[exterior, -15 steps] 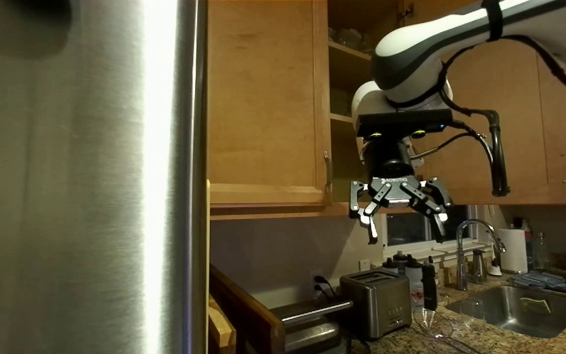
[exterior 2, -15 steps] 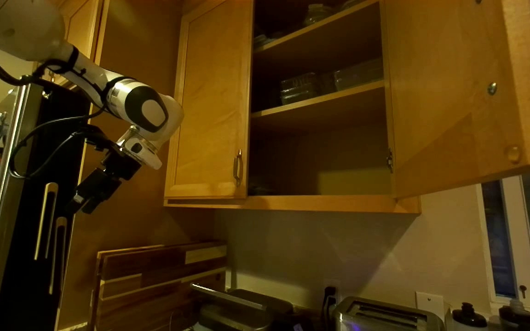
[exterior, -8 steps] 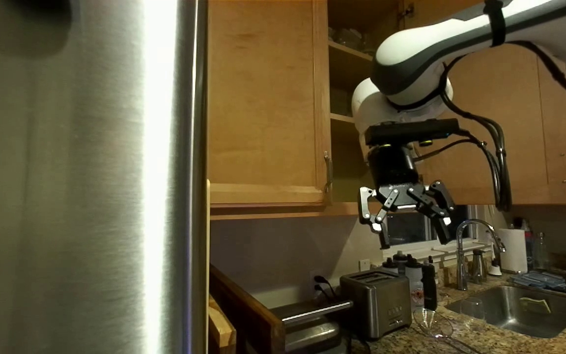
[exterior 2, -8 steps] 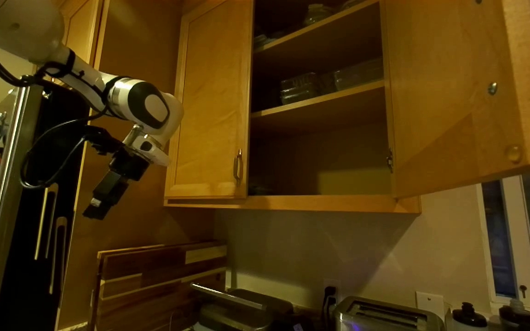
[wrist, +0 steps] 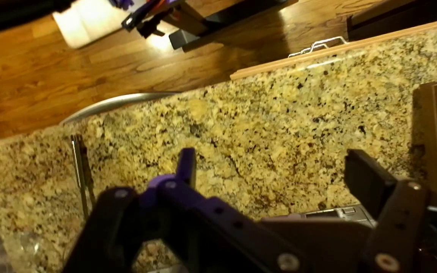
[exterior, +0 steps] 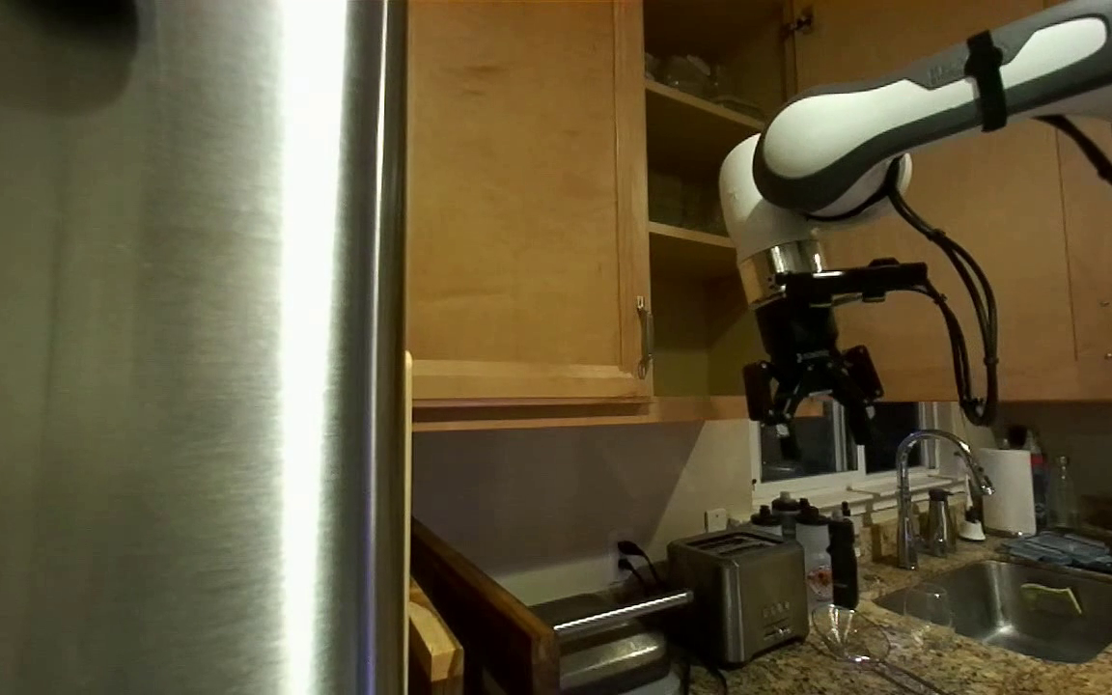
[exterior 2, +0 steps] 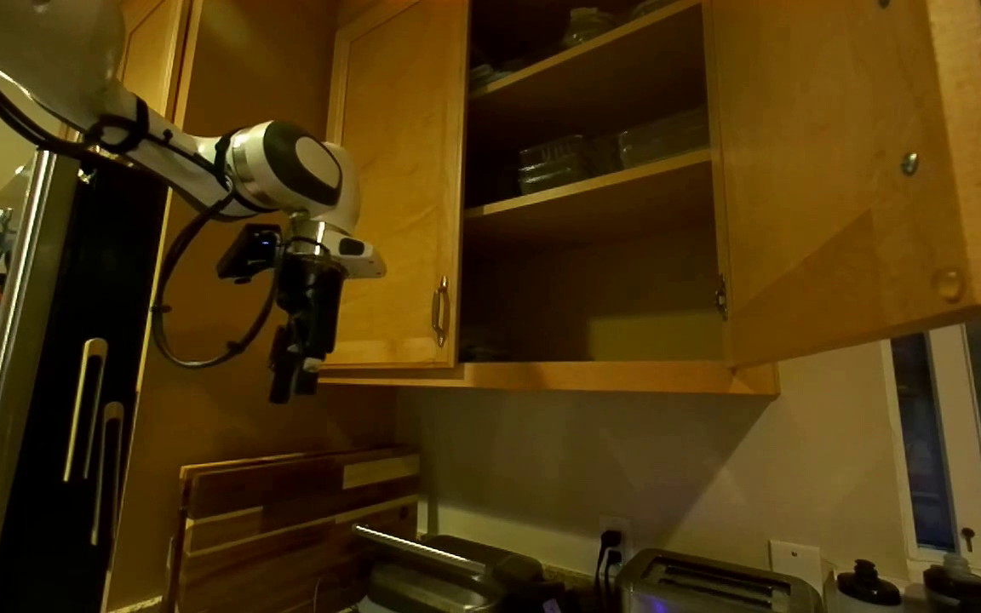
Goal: Remove the fridge magnet from the bottom shelf of the open overhead cabinet, put the magnet on the left side of the fridge, and then close the cabinet door
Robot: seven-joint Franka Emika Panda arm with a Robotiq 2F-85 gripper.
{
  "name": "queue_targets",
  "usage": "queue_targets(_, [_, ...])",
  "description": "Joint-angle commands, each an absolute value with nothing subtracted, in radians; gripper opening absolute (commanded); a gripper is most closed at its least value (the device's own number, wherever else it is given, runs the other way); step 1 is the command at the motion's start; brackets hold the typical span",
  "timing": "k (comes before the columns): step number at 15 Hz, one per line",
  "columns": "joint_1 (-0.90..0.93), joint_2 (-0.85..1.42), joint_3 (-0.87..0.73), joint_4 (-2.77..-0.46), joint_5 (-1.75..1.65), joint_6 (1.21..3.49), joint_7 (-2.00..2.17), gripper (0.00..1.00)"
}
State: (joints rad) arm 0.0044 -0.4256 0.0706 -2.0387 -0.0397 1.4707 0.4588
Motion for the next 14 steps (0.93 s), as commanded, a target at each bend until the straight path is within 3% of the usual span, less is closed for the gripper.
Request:
queue_targets(1, [-0.014, -0.482, 0.012, -2.09, -0.115, 1.558, 0.207, 1.0])
queue_targets(6, [-0.03, -0.509, -0.068, -2.123, -0.199, 1.661, -0.036, 1.0])
queue_targets(14, [-0.05, -0.463, -0.061, -2.069, -0.176, 1.617, 0.012, 1.0])
